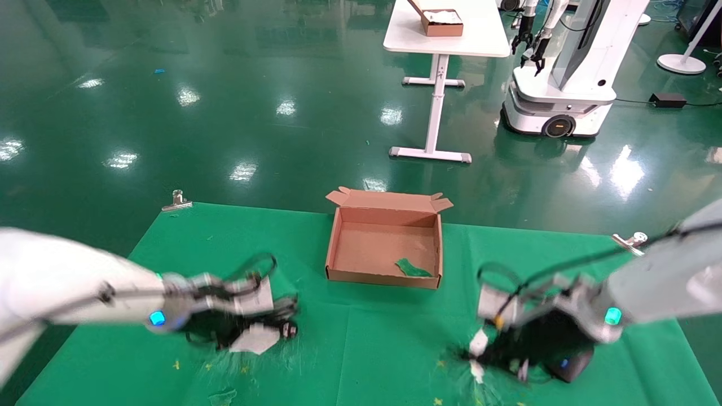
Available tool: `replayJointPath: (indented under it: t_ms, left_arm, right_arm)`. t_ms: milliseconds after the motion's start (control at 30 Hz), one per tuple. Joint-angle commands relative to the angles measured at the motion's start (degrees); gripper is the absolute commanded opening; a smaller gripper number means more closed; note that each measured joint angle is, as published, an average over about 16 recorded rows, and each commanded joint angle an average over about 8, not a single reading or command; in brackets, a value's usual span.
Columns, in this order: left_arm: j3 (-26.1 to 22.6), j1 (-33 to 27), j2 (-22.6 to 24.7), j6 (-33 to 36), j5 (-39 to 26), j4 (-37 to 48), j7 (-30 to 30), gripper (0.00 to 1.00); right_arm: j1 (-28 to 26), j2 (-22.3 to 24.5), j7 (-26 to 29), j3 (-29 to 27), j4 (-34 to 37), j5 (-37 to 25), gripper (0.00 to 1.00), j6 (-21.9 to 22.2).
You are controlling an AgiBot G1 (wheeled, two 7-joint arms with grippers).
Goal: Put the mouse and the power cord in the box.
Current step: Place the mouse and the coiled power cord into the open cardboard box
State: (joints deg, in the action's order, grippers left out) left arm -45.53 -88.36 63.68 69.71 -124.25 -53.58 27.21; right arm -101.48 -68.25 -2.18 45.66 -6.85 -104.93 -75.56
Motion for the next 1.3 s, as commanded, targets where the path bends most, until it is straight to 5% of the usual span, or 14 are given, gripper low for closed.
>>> replayJointPath:
  t_ms: [33,300,600,767,967,1000,1233,1300]
  left_arm:
    - [0.75,-1.14,-0.85,1.03,1.65,-0.87,-0.99,0.00]
    - [4.90,-6.32,2.13,2.38,10.87,-2.91,-3.77,0.00]
    - [3.32,-7.73,11.74,-6.83,6.60,-3.49,-2.23,0.00]
    - [-4.21,-6.35,14.83,-17.24,0.17,-3.41,1.38,0.00]
    - [-19.77,-5.29,15.49,-31.13,-7.00,-3.84,10.39,0.00]
    - [-21.92,-5.32,15.52,-32.73,-7.88,-3.81,11.81,0.05]
    - [-31.10,-6.38,15.52,-39.05,-11.51,-3.44,19.35,0.92]
    - [-32.67,-6.81,15.52,-39.91,-12.03,-3.37,21.16,1.00]
  right_arm:
    - [-1.26,0.67,-0.12,-0.29,-0.44,0.38,0.00,-0.47]
    - [-6.64,3.75,2.66,1.01,-5.48,-2.21,0.00,-0.89]
    - [-7.80,8.49,9.39,1.82,-13.90,-3.97,0.00,-3.62]
    - [-7.01,11.44,14.68,1.95,-23.04,-4.41,0.00,-5.93]
    - [-4.20,16.71,24.83,1.82,-39.40,-5.16,0.00,-8.27]
    - [-3.65,17.64,26.61,1.71,-42.09,-5.24,0.00,-8.49]
    - [-0.85,22.52,36.38,0.84,-56.97,-5.73,0.00,-9.18]
    - [-0.52,23.34,38.12,0.60,-59.77,-5.85,0.00,-9.24]
